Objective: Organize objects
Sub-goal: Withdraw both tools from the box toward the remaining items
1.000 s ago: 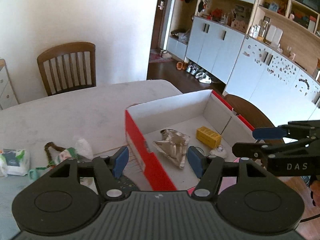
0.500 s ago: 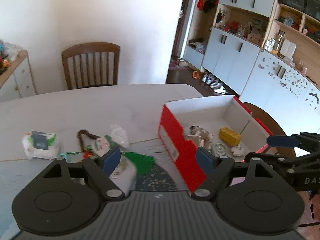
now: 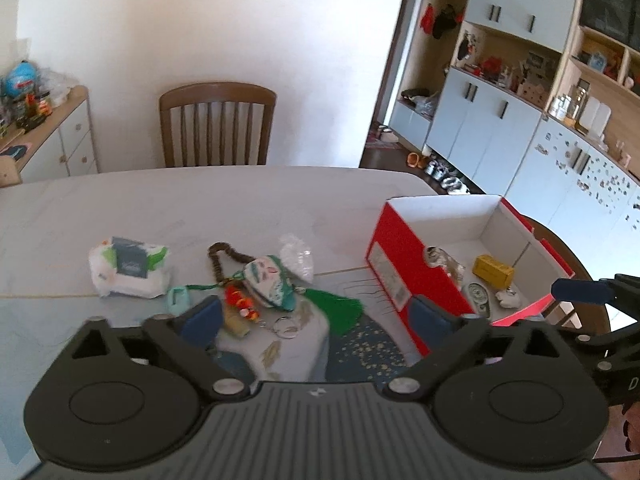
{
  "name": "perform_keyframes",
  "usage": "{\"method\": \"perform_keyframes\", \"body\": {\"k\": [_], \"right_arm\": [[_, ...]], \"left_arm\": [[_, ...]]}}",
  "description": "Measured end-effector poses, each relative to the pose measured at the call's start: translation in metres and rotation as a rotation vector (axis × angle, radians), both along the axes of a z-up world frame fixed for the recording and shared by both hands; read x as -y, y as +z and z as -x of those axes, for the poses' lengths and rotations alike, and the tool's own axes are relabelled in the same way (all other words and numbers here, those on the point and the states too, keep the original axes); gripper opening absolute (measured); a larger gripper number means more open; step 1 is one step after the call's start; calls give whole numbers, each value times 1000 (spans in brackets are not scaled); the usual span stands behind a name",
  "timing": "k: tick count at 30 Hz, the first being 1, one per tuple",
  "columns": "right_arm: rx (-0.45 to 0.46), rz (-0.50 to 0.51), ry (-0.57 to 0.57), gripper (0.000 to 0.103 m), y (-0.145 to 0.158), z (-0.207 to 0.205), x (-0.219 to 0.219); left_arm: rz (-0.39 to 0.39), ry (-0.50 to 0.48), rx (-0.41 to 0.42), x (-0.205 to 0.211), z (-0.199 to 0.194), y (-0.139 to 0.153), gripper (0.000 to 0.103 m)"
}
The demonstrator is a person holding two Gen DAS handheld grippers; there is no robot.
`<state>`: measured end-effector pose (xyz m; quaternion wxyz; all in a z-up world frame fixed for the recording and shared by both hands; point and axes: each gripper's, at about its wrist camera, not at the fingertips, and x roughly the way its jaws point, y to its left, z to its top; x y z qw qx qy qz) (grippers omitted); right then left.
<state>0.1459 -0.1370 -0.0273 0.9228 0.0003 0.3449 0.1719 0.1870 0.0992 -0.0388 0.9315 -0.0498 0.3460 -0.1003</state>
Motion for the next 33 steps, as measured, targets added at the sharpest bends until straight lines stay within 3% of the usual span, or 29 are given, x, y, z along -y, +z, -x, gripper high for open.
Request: {"method": "perform_keyframes", "body": {"k": [10,18,25,33], "right_arm": [[-14,10,9,98,-4,-9,-32],[-48,25,5,98,-17,-29,-56],[-23,64,20,98,-21,-54,-78],[-52,78,25,97,-31,-98,-96]], "left_arm": [[12,51,36,-50,0,-8,103],[2,137,14,-101,-22,-18,103],[-31,205,3,-144,-50,-28,103],[-112,115,6,-160,-93,-48,103]]}}
